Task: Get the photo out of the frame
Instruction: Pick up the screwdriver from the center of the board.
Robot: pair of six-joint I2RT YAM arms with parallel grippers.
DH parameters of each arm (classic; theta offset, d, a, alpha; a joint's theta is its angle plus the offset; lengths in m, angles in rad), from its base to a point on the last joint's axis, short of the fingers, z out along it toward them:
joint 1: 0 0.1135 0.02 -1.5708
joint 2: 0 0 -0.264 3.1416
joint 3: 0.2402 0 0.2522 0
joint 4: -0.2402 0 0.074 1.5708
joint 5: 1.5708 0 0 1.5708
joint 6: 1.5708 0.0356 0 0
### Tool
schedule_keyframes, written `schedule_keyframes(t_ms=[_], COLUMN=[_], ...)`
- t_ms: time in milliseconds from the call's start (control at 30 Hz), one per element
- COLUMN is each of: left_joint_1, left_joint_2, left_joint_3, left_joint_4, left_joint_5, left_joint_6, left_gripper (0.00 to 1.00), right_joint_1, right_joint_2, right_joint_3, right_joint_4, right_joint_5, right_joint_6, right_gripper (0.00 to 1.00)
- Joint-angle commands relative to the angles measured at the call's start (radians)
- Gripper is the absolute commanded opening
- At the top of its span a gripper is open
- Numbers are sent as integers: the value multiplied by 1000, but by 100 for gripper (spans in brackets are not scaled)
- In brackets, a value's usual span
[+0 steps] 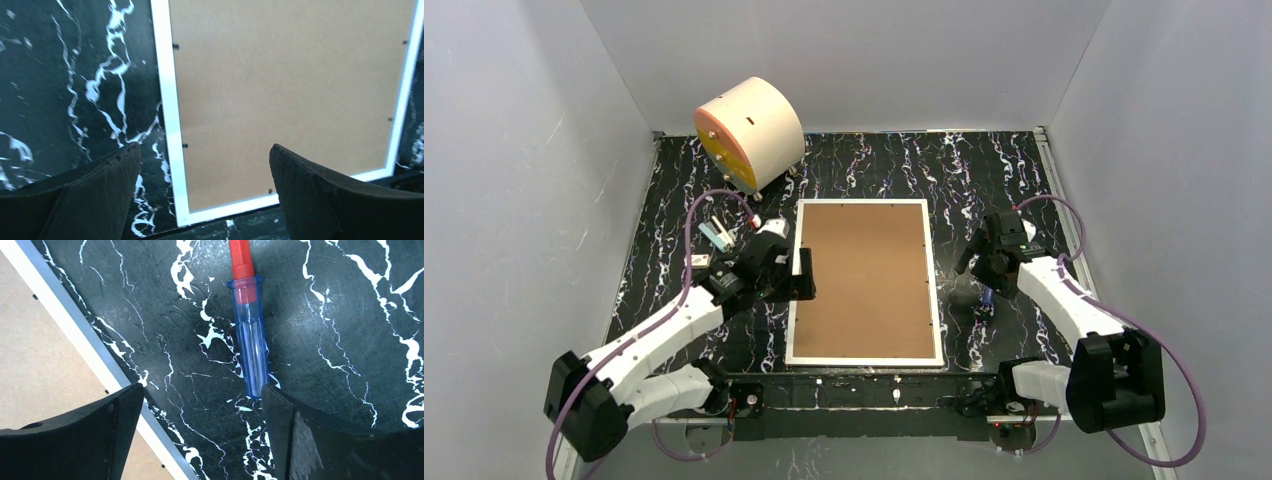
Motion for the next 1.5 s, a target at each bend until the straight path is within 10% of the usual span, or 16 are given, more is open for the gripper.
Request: schedule_keyframes(t_ms=[0, 1467], left_joint_1=[1, 58], left_joint_2=[120, 77], left_joint_3=[136, 40], left_joint_4=[-157, -47], left_joint_5=[-140, -171], left_joint_6=[138, 260], left_gripper=[99, 98], right_joint_1=[-47, -87], right_joint_2=[66, 314], right_joint_3=[8, 20], right_joint_4=[11, 98], right_joint_5=[-48, 11], right_joint_6=[-63, -85], right_gripper=[92, 57])
